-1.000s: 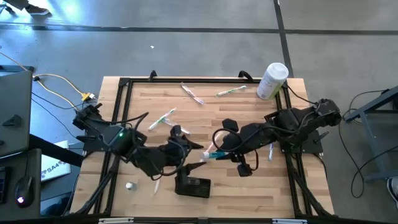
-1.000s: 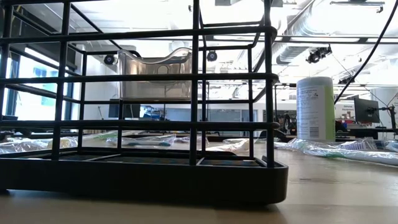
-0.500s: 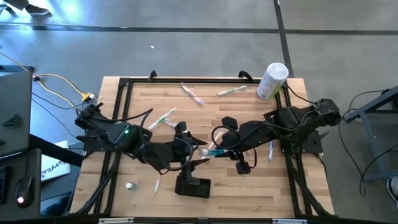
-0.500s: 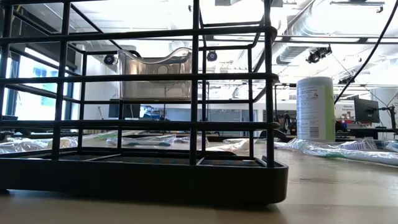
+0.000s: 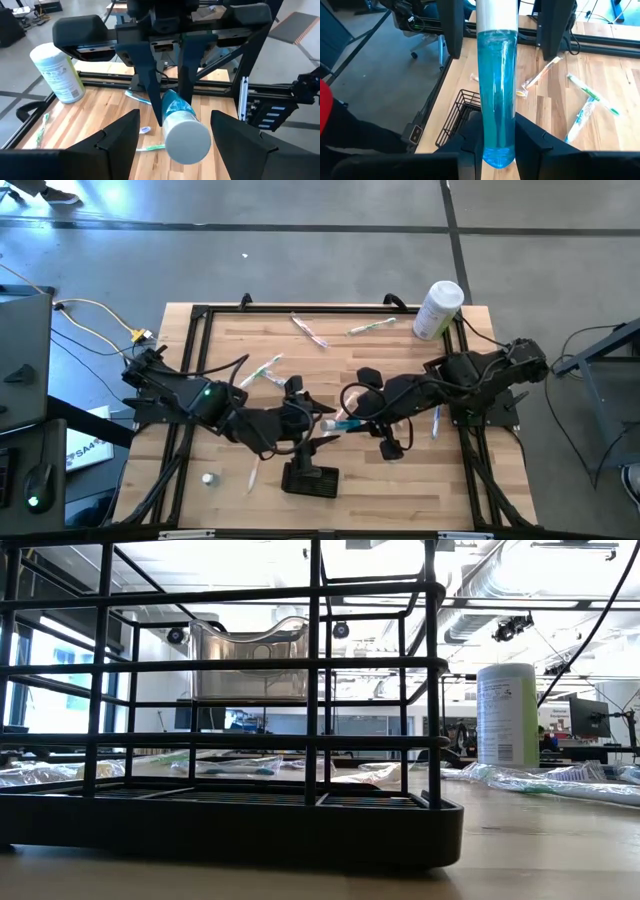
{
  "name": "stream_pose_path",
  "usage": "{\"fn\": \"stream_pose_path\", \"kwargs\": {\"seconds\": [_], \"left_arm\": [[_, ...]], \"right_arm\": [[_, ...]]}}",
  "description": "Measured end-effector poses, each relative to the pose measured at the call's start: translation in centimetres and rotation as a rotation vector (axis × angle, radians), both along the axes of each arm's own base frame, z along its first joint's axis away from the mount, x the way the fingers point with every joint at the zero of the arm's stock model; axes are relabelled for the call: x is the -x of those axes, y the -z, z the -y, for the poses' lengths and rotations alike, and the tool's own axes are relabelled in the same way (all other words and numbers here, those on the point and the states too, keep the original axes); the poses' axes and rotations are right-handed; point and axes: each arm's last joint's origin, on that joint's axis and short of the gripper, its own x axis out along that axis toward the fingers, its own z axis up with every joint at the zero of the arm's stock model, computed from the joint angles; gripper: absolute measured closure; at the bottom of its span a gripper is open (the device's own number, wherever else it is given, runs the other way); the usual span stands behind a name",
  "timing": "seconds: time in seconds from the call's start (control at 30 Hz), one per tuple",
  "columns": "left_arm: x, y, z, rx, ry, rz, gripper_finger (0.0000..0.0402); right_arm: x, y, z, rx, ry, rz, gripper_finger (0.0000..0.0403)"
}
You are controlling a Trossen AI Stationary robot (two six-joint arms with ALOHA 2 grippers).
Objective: Pick & Place toothbrushing station
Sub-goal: Put the right blue mouthwash into the black wire organizer
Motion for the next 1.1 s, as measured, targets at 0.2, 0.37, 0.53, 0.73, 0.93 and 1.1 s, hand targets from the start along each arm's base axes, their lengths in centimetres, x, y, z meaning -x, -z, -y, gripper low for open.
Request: {"fn": "stream_pose_path", "kwargs": {"seconds": [0.2, 0.37, 0.53, 0.73, 0.93, 1.1], "left_arm": [[0.0, 0.0, 0.0, 0.000, 0.000, 0.000, 0.0230], [0.0, 0.0, 0.0, 0.001, 0.005, -0.003, 0.0307], [0.0, 0.0, 0.0, 0.003, 0.014, -0.007, 0.0309], [0.0, 0.0, 0.1, 0.024, 0.015, -0.005, 0.0309], [0.0, 0.1, 0.0, 0.055, -0.003, -0.006, 0.0309], [0.2, 0.6, -0.1, 0.116, -0.031, -0.042, 0.0309]], "right_arm": [[0.0, 0.0, 0.0, 0.000, -0.001, 0.000, 0.0336], [0.0, 0.0, 0.0, 0.003, -0.001, 0.000, 0.0336], [0.0, 0.0, 0.0, 0.005, -0.001, -0.001, 0.0336], [0.0, 0.0, 0.0, 0.021, 0.003, 0.005, 0.0270], [0.4, -0.1, 0.4, 0.079, 0.091, 0.015, 0.0168], [1.8, -0.4, 1.1, 0.097, 0.136, -0.033, 0.0105]]}}
